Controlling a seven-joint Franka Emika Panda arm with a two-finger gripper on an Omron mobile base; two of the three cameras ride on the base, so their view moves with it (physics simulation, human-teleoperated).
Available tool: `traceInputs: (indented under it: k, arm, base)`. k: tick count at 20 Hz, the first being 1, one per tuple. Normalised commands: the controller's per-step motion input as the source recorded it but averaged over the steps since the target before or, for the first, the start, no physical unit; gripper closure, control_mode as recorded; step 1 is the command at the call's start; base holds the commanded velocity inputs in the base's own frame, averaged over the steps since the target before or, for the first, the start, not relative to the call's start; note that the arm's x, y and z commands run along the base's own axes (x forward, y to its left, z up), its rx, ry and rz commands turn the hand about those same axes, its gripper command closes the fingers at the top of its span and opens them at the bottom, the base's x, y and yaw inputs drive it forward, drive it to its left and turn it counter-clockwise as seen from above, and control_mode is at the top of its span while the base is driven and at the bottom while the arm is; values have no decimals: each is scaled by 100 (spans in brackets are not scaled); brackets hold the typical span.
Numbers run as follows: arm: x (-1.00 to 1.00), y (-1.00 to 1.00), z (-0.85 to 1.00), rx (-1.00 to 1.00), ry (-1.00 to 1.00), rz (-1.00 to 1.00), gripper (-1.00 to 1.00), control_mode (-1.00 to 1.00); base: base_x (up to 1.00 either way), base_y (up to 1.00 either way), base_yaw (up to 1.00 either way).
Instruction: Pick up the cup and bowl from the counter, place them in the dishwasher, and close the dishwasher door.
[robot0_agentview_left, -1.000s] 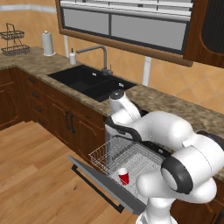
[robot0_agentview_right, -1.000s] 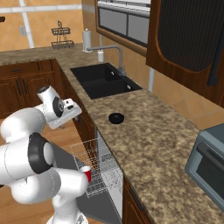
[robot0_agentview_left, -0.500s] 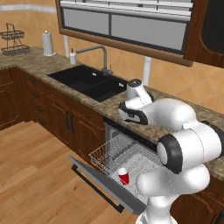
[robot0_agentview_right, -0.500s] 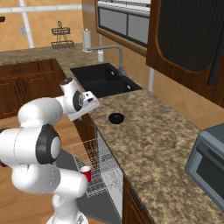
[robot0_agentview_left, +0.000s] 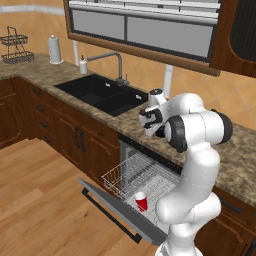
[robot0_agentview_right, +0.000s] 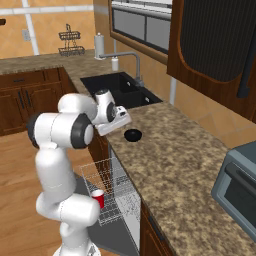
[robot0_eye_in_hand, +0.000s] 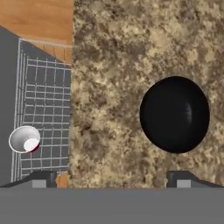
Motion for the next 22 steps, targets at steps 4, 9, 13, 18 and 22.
traceInputs:
  k: [4, 9, 13, 18, 22]
  arm:
    - [61, -12, -49, -1, 4, 0, -100, -100]
    - [47, -18, -55, -3, 0, 0, -100, -100]
    - [26, -16, -51, -8, 0, 0, -100, -100]
    - [14, -16, -31, -5, -2, -1, -100, -100]
    - [0, -9, -11, 0, -4, -4, 100, -100]
  base:
    - [0, 0, 0]
    - [0, 0, 0]
    - [0, 0, 0]
    - [0, 0, 0]
    - [0, 0, 0]
